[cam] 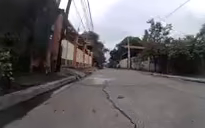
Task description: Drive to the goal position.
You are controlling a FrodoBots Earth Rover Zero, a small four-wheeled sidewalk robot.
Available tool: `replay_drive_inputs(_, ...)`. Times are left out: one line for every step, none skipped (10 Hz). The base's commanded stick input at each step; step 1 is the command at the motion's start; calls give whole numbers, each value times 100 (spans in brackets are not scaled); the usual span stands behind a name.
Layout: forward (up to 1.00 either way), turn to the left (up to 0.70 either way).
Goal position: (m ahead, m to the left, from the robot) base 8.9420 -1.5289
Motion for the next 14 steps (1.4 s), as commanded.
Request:
replay_drive_inputs(70, -35)
replay_drive_inputs(70, -35)
replay_drive_inputs(70, -22)
replay_drive_inputs(70, 0)
replay_drive_inputs(70, 0)
replay_drive_inputs(70, 0)
replay_drive_inputs(70, 0)
replay_drive_inputs(70, 0)
replay_drive_inputs(70, 0)
replay_drive_inputs(70, 0)
replay_drive_inputs(70, 0)
replay_drive_inputs(70, 0)
replay_drive_inputs(70, 0)
replay_drive_inputs(70, -5)
